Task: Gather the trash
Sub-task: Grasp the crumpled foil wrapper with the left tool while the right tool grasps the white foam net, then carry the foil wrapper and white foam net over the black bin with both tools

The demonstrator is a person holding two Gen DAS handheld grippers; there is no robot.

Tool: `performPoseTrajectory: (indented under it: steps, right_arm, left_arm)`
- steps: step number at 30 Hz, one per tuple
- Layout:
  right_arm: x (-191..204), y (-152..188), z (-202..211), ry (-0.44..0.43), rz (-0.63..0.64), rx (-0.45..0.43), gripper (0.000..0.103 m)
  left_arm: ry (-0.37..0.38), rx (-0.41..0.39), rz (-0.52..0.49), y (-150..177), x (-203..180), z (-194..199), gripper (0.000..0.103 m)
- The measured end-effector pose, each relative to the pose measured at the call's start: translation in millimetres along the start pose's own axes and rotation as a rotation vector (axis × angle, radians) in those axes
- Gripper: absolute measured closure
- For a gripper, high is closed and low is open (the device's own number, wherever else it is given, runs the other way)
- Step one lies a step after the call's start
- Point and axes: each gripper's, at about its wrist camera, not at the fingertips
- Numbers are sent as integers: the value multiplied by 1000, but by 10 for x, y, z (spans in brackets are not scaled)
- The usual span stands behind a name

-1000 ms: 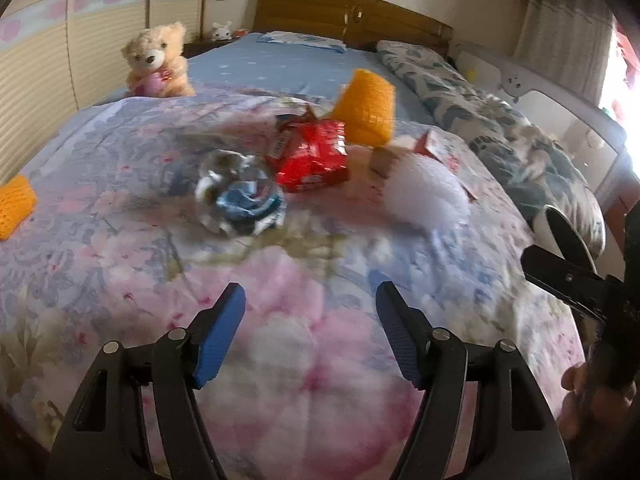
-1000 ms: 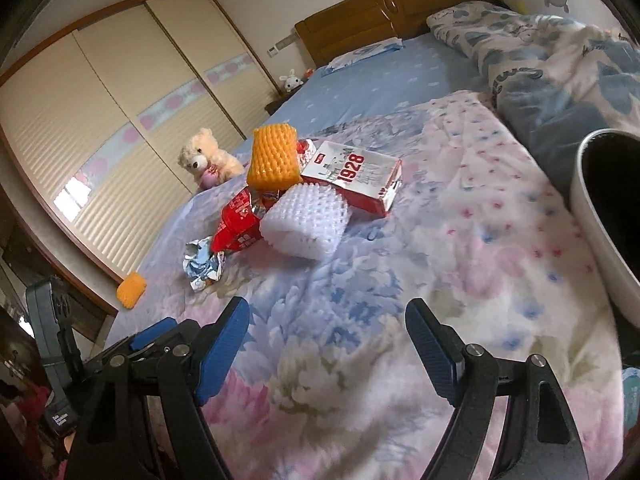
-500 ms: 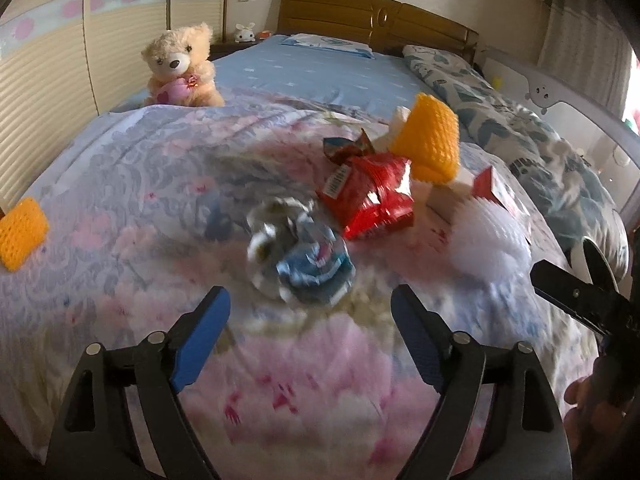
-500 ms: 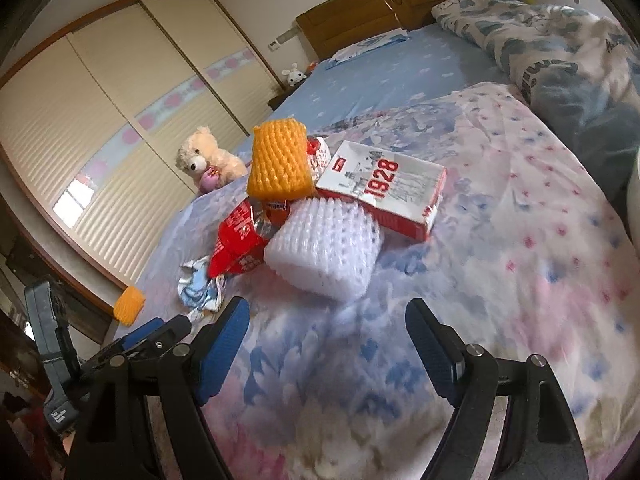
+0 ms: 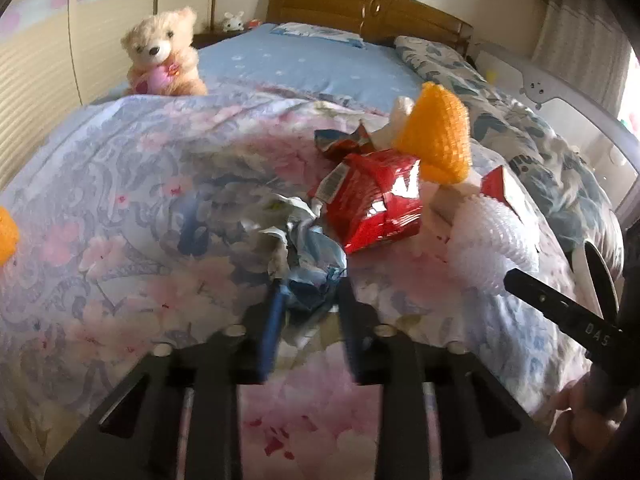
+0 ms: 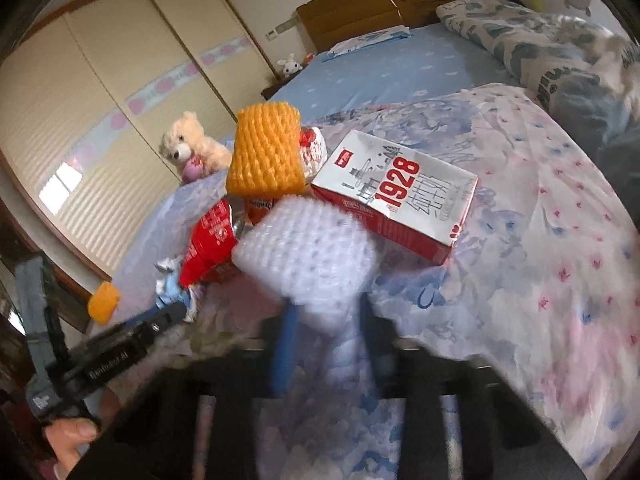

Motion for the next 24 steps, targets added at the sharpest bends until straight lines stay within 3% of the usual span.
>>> performPoseTrajectory:
  steps: [10, 24]
  right_arm:
    - [-51, 147, 327, -22, 34, -31, 92]
    - [-454, 371, 959, 4, 0, -77, 92]
  left_arm:
    - [86, -20, -32, 203, -201, 280, 87]
    - [241, -22, -168, 379, -1037, 534, 87]
Point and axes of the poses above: each gripper's, at about its wrist camera, not at the fingertips, and z roughly against the way its jaws point, x to its left, y to its underside, and after that the axes turned 4 degrees about -z, right-handed
